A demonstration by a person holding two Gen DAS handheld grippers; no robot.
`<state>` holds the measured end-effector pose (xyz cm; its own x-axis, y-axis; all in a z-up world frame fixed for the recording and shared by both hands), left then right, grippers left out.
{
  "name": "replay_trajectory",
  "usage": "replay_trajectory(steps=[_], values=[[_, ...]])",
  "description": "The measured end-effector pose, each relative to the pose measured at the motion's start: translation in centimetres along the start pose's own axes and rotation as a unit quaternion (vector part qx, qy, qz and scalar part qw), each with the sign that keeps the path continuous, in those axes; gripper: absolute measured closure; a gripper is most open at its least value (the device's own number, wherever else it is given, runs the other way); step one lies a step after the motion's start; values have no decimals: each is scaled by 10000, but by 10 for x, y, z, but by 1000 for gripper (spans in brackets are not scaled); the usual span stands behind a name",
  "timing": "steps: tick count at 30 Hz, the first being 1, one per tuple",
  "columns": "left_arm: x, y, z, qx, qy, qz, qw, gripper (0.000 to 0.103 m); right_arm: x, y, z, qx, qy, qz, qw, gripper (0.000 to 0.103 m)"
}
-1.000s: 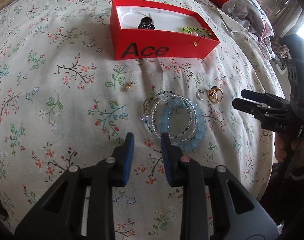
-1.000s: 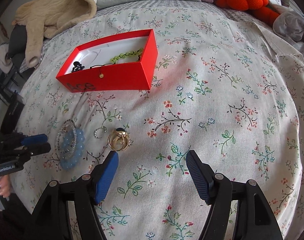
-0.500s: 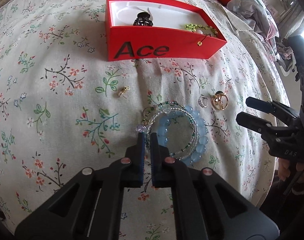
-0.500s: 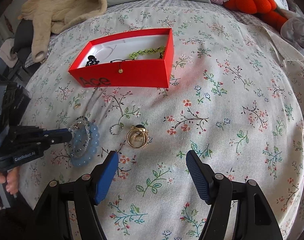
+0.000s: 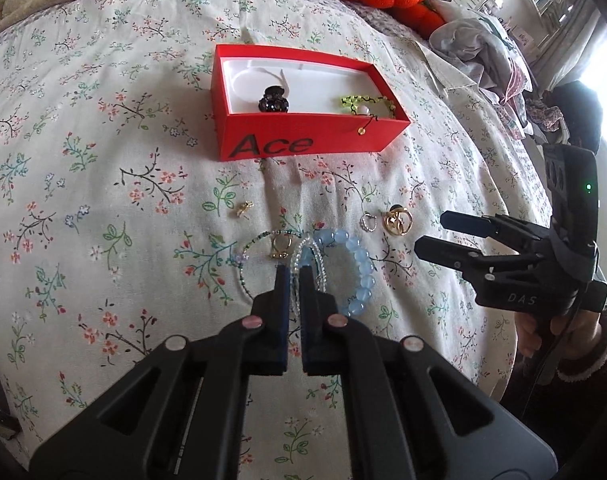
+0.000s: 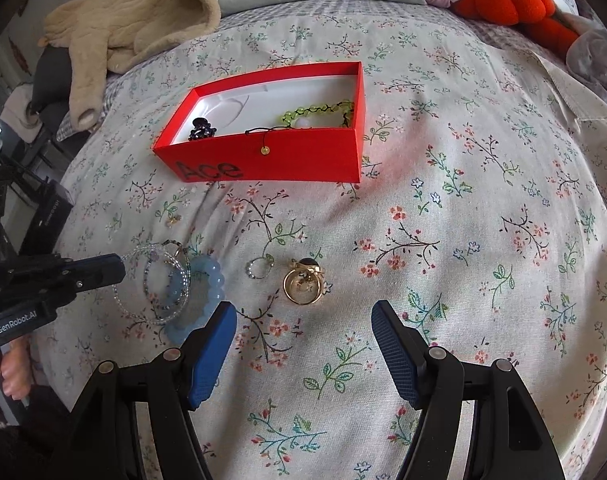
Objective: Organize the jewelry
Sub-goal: 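Grasp the light-blue bead bracelet with the right tool while the left tool holds the silver bracelet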
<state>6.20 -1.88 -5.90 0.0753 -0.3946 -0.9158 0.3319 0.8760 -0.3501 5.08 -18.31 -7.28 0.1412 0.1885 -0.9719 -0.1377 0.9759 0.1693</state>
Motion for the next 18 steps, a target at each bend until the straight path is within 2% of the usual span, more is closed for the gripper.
replay_trajectory(steps=[9, 12, 15, 18], values=[[-27, 9, -3, -195, -304, -165, 9992, 98, 14, 35, 4, -66, 234, 216, 9995, 32], [-27, 17, -4, -319, -291, -153, 9990, 98, 24, 46, 3, -22, 464, 373, 9982, 32], [-27, 22, -7, -382, -253, -97, 9989, 98, 38, 56, 0, 156, 827, 717, 9939, 32], [-25, 23, -9, -387, -225, -33, 9990, 98, 44, 59, 3, 278, 896, 762, 9927, 34]])
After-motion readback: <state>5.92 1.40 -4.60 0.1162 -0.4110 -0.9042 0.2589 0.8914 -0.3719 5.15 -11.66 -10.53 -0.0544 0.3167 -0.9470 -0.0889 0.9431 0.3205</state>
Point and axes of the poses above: each gripper's, at about its wrist camera, not at the fingertips, and x roughly the way its jaws point, y to its left, z to its top, the point moved 8 cm from there along x, roughly the way its jaws point, and after that the axes turned 14 degrees about y, right-handed, at the moved point
